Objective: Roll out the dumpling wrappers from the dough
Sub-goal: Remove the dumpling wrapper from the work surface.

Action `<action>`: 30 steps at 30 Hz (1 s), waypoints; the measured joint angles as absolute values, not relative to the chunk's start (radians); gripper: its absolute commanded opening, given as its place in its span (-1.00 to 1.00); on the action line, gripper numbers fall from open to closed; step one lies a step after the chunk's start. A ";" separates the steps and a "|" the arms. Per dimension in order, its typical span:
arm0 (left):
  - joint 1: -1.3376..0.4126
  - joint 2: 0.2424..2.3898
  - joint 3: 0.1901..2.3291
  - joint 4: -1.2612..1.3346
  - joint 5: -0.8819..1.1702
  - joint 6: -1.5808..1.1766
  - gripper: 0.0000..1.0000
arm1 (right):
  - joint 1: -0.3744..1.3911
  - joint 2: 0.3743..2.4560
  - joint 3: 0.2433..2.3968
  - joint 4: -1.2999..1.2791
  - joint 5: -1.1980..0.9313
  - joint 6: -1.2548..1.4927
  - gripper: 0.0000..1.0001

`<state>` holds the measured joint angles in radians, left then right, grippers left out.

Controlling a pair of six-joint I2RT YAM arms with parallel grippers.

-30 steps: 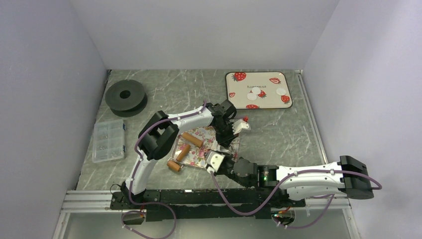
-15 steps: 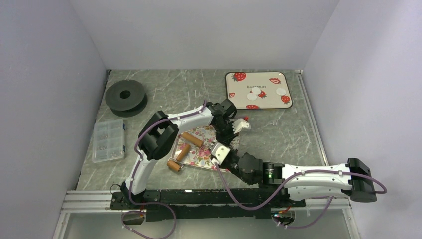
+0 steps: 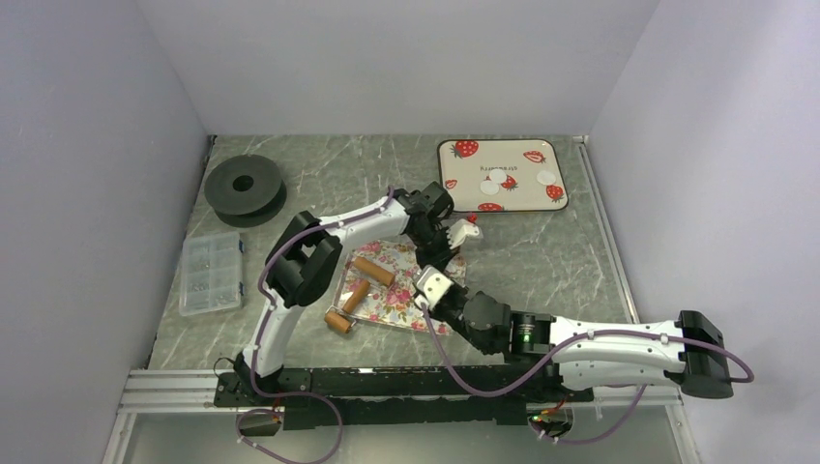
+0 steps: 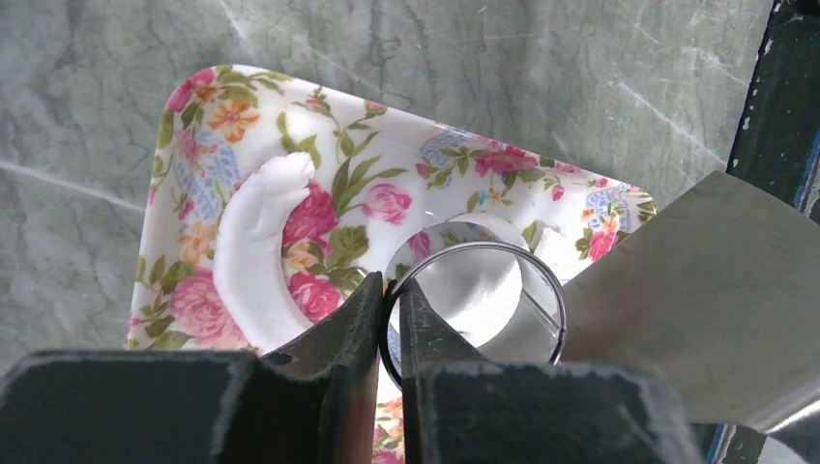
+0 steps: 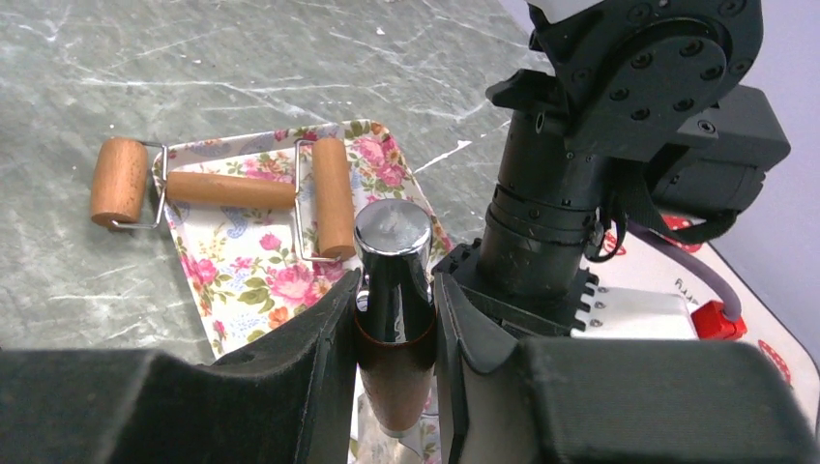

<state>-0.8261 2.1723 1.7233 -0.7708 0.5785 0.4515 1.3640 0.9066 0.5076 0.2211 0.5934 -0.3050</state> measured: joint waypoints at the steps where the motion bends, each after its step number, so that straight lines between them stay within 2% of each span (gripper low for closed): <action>1: -0.821 2.172 1.723 -0.772 0.581 0.450 -0.69 | 1.361 0.906 0.508 0.221 0.590 -0.302 -1.00; 19: -0.697 2.168 1.723 -0.771 0.597 0.421 -0.69 | 1.303 1.003 0.515 0.254 0.504 -0.265 -1.00; 30: -0.696 2.127 1.721 -0.771 0.630 0.400 -0.69 | 1.295 0.953 0.527 0.212 0.488 -0.252 -1.00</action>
<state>-0.6960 2.1265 1.7206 -0.7712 0.6304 0.4000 1.2953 0.9527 0.5270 0.2123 0.4881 -0.2523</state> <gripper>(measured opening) 0.156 0.321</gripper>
